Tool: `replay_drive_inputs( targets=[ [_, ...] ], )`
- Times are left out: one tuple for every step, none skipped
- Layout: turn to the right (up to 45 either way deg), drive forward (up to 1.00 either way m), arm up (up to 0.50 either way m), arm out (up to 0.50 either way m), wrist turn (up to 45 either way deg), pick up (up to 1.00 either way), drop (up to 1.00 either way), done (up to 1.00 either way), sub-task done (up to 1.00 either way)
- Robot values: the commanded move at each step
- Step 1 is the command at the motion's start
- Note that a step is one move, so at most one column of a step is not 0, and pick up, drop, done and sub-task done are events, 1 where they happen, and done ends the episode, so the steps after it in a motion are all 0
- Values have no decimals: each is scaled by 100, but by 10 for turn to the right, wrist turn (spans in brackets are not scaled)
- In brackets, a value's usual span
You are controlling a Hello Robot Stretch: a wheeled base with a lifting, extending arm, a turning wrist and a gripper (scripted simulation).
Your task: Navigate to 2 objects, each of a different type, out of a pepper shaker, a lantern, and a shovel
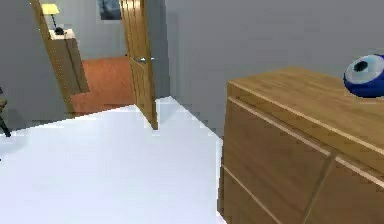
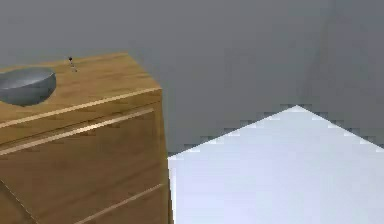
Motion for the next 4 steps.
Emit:
replay_drive_inputs(
  targets=[
    [450,0,0,0,0,0,0,0,0],
    [450,0,0,0,0,0,0,0,0],
    [450,0,0,0,0,0,0,0,0],
    [420,0,0,0,0,0,0,0,0]
  ],
)
